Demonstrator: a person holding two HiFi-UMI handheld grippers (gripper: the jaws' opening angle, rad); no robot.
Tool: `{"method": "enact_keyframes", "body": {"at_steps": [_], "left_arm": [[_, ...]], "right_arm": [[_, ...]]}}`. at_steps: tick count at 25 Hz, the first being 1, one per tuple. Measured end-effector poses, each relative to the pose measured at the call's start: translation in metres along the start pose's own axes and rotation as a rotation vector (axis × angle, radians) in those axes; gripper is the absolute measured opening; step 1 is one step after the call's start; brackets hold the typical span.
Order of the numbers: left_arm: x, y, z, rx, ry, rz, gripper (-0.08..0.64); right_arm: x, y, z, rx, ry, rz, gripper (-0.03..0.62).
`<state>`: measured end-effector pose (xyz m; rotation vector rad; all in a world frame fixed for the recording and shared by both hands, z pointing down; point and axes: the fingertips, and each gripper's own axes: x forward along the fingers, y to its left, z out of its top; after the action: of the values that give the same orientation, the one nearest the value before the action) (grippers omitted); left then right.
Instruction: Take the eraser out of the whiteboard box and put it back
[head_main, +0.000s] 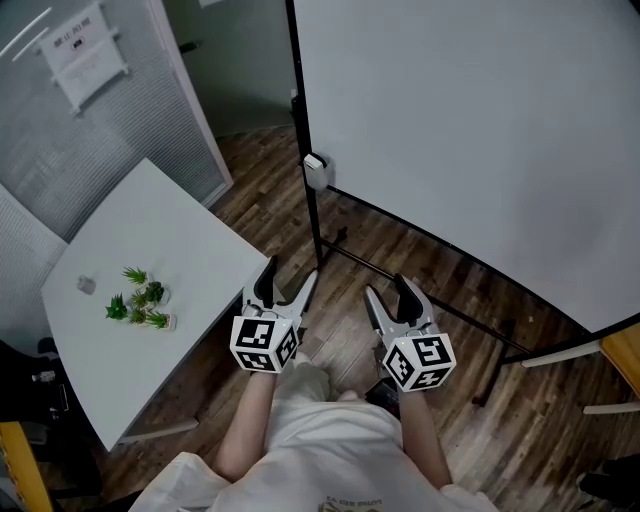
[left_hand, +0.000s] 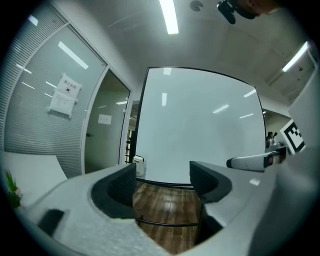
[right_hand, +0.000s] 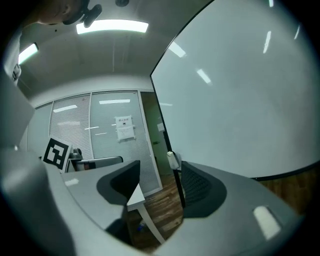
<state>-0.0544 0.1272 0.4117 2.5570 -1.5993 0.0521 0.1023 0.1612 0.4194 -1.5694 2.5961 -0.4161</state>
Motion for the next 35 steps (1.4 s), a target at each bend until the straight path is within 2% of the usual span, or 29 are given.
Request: {"method": "enact_keyframes", "body": {"at_steps": [8, 15, 24, 35], "left_arm": [[0.002, -0.006, -0.007, 0.034, 0.043, 0.0, 0.345], [0.025, 0.006, -0.015, 0.028, 0.075, -0.01, 0.348], [0.1, 0.029, -0.019, 0.018, 0.094, -0.038, 0.353], [0.205, 0.076, -0.001, -0.004, 0.085, -0.071, 0.353]], "right_arm": [[-0.003, -0.001, 0.0, 0.01, -0.002, -0.003, 0.272], [0.019, -0.011, -0.003, 0.012, 0.019, 0.0, 0.278], [0.082, -0.042, -0.003, -0.003, 0.063, -0.003, 0.278], [0.174, -0.073, 0.017, -0.029, 0.079, -0.007, 0.278]]}}
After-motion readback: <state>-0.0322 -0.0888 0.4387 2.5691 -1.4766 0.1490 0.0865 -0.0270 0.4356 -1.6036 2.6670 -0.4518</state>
